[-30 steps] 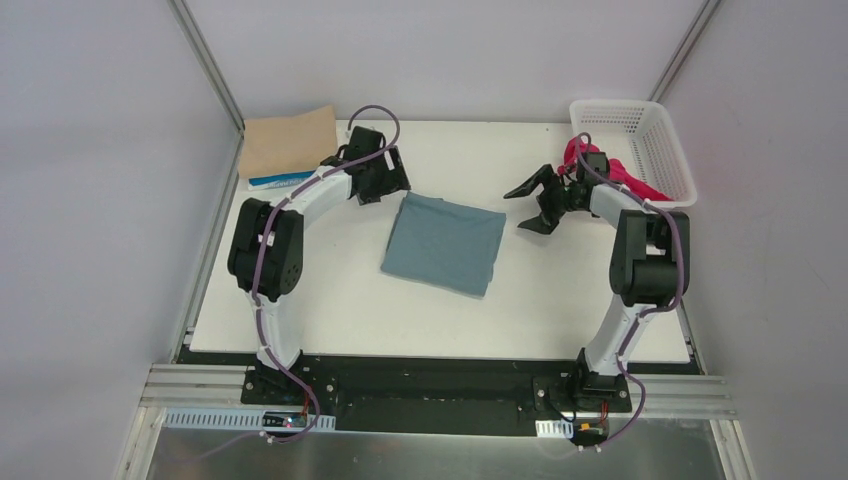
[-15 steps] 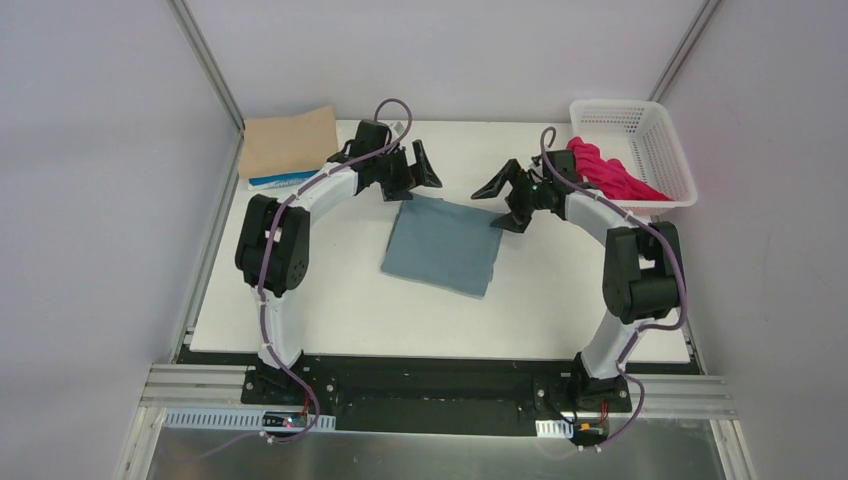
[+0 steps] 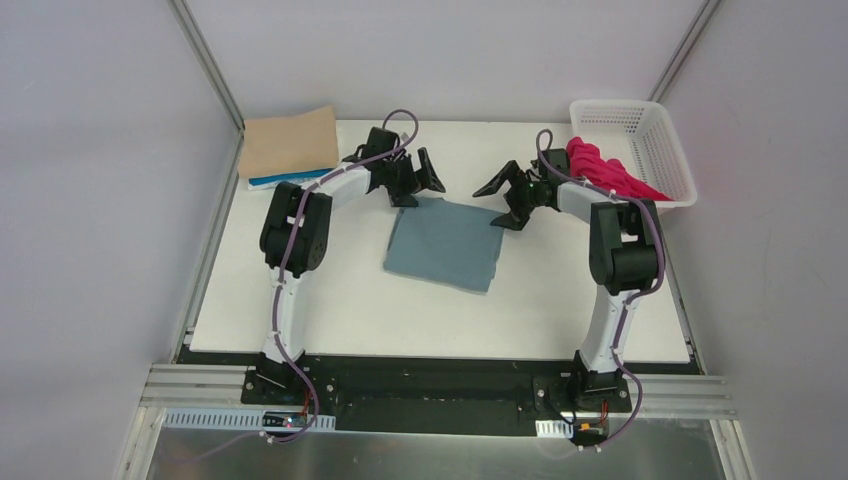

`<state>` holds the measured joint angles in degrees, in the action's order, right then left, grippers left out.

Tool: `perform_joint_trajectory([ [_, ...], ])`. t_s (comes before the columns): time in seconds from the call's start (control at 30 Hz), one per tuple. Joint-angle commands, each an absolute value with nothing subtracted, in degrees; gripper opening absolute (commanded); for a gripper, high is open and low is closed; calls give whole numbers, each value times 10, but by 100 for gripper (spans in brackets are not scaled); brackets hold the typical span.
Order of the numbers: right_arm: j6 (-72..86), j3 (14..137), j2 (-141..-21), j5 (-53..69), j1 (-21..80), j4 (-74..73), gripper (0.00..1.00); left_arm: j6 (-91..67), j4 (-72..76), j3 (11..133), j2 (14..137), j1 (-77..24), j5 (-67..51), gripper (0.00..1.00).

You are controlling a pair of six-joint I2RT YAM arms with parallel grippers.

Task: Fold and stack the t-shirts
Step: Fold the long partially folded tshirt into a neat square, then put the neatly folded tshirt into the corner of the board with the left arm

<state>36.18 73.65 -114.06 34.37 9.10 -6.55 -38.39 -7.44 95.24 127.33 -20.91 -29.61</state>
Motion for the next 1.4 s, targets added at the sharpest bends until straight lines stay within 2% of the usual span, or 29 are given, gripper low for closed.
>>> perform_joint_trajectory([
  [0.0,325,775,-1180,311,72,-91,99,-396,-77,905,1254,-206,-275,99],
  [0.17,297,784,-1192,307,72,-116,99,-412,-77,792,1174,-209,-202,99],
  [0.3,273,802,-1165,298,73,-150,99,-403,-79,774,1120,-214,-159,99],
  [0.5,231,802,-1054,239,91,-219,100,-370,-89,772,1031,-241,-118,99],
  [0.7,267,668,-884,149,95,-193,100,-357,-121,709,956,-264,-55,99],
  [0.97,263,513,-656,79,92,-222,100,-338,-162,692,988,-265,-88,99],
  [1.17,251,492,-579,82,92,-274,100,-330,-162,718,1061,-265,-133,99],
  [1.37,250,494,-533,111,92,-297,100,-342,-173,728,1110,-269,-98,96],
])
